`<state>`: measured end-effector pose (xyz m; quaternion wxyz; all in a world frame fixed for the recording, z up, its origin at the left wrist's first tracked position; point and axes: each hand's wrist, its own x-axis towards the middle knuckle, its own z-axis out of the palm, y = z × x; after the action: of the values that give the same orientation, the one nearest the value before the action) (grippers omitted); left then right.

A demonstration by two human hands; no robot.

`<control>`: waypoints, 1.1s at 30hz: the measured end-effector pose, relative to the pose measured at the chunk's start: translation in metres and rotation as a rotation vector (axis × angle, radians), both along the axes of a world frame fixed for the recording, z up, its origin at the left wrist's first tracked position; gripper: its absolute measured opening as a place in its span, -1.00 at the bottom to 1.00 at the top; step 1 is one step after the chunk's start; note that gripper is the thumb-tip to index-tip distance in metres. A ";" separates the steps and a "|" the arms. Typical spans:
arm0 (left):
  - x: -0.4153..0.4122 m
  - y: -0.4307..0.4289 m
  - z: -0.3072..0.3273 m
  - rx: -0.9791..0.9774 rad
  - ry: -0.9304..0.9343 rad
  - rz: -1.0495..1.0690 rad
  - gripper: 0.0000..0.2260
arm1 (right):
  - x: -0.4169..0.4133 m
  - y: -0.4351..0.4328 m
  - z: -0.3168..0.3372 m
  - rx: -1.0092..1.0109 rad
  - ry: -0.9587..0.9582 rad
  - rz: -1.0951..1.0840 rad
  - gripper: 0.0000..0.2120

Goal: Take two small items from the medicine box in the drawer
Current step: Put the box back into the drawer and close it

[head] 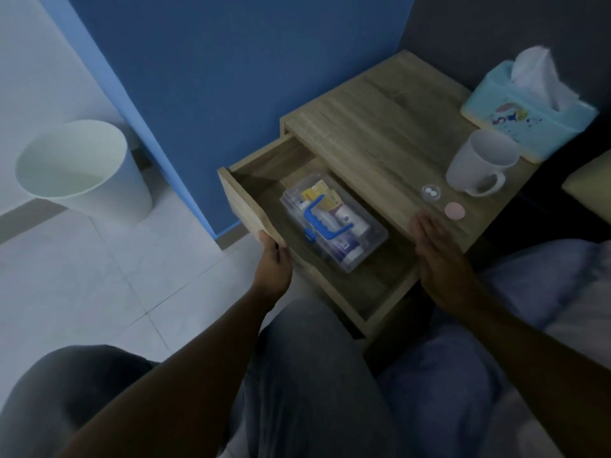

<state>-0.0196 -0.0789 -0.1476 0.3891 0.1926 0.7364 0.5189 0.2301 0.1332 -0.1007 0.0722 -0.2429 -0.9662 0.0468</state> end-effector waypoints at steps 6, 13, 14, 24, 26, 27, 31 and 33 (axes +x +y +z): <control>0.002 0.045 0.004 0.015 -0.036 -0.005 -0.44 | -0.008 -0.003 -0.008 -0.055 0.119 -0.128 -0.57; 0.008 0.101 0.002 0.024 -0.039 -0.014 -0.44 | -0.016 -0.008 -0.001 -0.171 0.246 -0.205 -0.61; 0.009 0.109 0.001 0.018 -0.044 -0.007 -0.45 | -0.016 -0.008 -0.001 -0.170 0.258 -0.210 -0.62; 0.024 0.169 0.006 -0.030 0.002 0.017 -0.36 | -0.015 -0.009 -0.011 -0.081 0.286 -0.215 -0.60; 0.026 0.173 0.005 -0.028 0.005 0.019 -0.36 | -0.015 -0.009 -0.011 -0.062 0.274 -0.221 -0.60; 0.026 0.174 0.005 -0.021 0.004 0.018 -0.36 | -0.016 -0.010 -0.011 -0.056 0.273 -0.222 -0.60; 0.028 0.178 0.008 -0.003 -0.013 0.018 -0.37 | -0.015 -0.010 -0.010 -0.026 0.256 -0.211 -0.60; 0.026 0.179 0.008 -0.023 -0.023 0.008 -0.37 | -0.016 -0.010 -0.008 -0.024 0.251 -0.218 -0.59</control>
<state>0.0062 0.0999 -0.1392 0.3978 0.1792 0.7384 0.5142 0.2136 0.1231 -0.1090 0.1939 -0.3395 -0.9169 0.0803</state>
